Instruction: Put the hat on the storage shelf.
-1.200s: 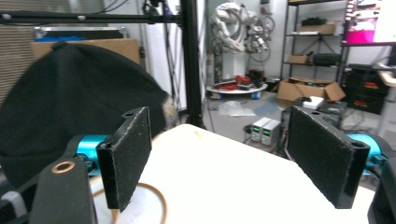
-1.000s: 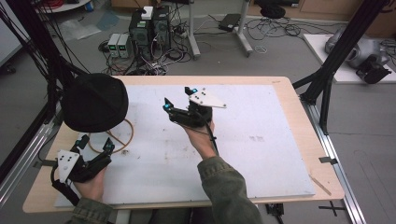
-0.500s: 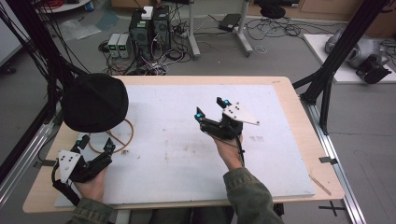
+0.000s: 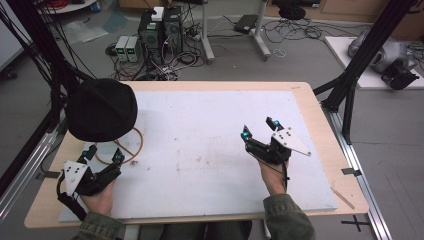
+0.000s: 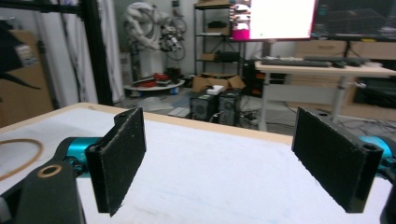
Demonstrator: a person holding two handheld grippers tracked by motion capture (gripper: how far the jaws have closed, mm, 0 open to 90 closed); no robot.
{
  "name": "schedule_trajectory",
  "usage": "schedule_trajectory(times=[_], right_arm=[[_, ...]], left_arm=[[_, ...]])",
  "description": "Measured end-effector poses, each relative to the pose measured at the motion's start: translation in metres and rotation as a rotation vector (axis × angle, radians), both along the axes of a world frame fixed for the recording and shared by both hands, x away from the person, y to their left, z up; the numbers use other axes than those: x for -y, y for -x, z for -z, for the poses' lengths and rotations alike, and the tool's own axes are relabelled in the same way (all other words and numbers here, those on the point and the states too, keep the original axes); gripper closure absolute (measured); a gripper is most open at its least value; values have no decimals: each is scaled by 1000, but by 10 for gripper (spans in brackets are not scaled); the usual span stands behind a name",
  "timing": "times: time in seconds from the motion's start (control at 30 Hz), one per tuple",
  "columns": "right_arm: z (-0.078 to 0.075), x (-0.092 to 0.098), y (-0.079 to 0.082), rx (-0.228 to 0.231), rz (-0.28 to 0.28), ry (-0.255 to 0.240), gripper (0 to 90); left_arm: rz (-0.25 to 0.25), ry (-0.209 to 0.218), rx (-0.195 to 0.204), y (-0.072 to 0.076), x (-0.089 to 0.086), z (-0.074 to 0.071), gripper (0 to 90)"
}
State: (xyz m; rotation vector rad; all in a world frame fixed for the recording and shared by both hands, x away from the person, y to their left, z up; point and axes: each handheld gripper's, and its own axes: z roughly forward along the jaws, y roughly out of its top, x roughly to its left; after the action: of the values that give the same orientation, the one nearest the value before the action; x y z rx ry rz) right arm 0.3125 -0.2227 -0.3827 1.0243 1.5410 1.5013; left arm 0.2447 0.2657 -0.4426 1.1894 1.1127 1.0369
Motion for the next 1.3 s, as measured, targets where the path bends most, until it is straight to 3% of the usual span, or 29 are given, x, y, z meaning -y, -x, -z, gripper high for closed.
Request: schedule_trajectory(times=[0.13, 0.2, 0.5, 0.6, 0.67, 0.7, 0.77, 0.97, 1.07, 1.17, 1.3], right_arm=[[12, 19, 4, -4, 46, -2, 168], [14, 29, 5, -37, 72, 3, 142], [16, 60, 10, 16, 164, -31, 143], [24, 69, 11, 2, 191, -33, 142], [27, 74, 11, -42, 212, -18, 124], [28, 76, 11, -50, 225, -16, 125], [32, 80, 13, -4, 237, -25, 144], [45, 87, 11, -37, 270, 30, 134], [44, 88, 11, -26, 275, 21, 134], [46, 88, 10, -36, 279, 37, 126], [46, 87, 9, -49, 280, 24, 126]], left_arm=[[-2, 6, -2, 1, 0, 0, 175], [-3, 6, -3, 0, 0, 0, 176], [-5, 11, -6, 1, 1, 1, 175], [-3, 9, -9, 2, 1, 1, 175], [-1, 11, -8, 1, 1, 2, 175], [-2, 10, -10, 1, 1, 2, 176], [-2, 10, -9, 1, 2, 2, 176], [1, 10, -12, 2, 3, 2, 176], [4, 12, -15, 1, 3, 2, 176], [6, 9, -17, 1, 3, 2, 176], [2, 12, -16, 2, 3, 3, 175]])
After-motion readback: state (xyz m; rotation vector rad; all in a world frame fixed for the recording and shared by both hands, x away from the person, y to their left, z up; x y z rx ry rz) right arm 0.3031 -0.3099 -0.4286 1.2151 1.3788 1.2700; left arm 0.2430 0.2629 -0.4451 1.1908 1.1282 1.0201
